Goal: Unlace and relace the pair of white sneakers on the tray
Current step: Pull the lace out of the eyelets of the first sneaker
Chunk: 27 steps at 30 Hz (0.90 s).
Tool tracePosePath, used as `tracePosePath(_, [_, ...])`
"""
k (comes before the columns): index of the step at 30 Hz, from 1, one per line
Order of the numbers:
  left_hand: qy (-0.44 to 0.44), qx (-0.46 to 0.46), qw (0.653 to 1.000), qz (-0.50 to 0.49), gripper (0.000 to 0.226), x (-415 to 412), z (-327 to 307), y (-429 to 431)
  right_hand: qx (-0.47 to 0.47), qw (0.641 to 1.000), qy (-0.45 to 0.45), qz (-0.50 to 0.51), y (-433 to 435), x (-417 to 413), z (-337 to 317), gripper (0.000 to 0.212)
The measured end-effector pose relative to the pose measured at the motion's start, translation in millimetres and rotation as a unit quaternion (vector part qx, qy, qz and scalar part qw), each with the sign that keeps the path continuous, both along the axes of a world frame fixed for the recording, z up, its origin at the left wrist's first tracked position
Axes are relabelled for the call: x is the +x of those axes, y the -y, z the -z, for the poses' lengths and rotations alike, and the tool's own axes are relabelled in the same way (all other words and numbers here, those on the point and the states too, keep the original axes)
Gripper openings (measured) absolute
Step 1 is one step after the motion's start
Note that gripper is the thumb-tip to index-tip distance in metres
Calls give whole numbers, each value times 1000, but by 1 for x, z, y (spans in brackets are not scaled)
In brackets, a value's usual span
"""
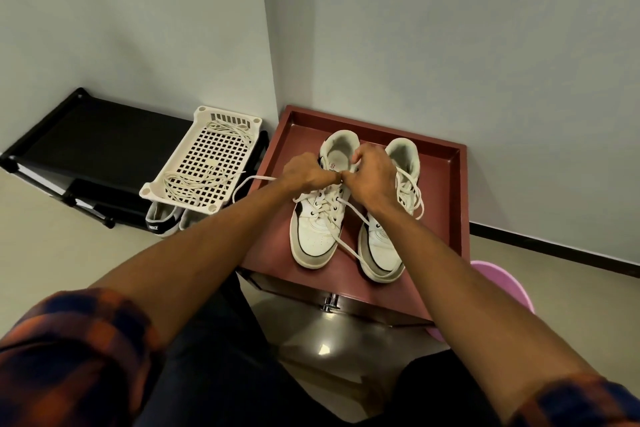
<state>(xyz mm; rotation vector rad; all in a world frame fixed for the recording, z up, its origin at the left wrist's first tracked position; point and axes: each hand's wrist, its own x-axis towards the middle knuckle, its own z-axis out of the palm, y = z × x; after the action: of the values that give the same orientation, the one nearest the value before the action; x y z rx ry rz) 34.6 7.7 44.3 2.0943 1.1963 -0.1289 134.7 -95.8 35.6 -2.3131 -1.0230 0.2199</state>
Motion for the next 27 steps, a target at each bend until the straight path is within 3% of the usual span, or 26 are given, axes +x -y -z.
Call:
tracePosePath(2, [-23, 26, 999, 16, 23, 5, -5, 1, -48, 994, 57, -75, -7, 0, -7, 14])
tracePosePath(4, [-12, 31, 999, 2, 20, 9, -8, 3, -108, 977, 105, -152, -12, -4, -16, 15])
tracePosePath(8, [79, -101, 988, -86, 5, -1, -1, -14, -182, 952, 127, -212, -19, -18, -17, 10])
tracePosePath(11, [132, -189, 965, -121, 26, -12, 12, -27, -211, 943, 106, -233, -21, -26, -12, 13])
tracePosePath(14, [155, -220, 952, -144, 33, -15, 20, -29, -251, 919, 121, -279, -27, -28, -12, 12])
tracePosePath(18, [151, -231, 950, -143, 30, -14, 22, -29, -260, 919, 54, -291, -31, -19, -15, 13])
tracePosePath(23, [142, -214, 955, -149, 29, -11, 15, -25, -277, 913, -99, -282, -25, -2, -33, 36])
tracePosePath(25, [139, -220, 954, -151, 29, -10, 15, -25, -311, 902, -106, -282, -27, -1, -32, 31])
tracePosePath(27, [139, -223, 953, -153, 30, -9, 15, -24, -353, 886, -50, -296, -33, -8, -26, 29])
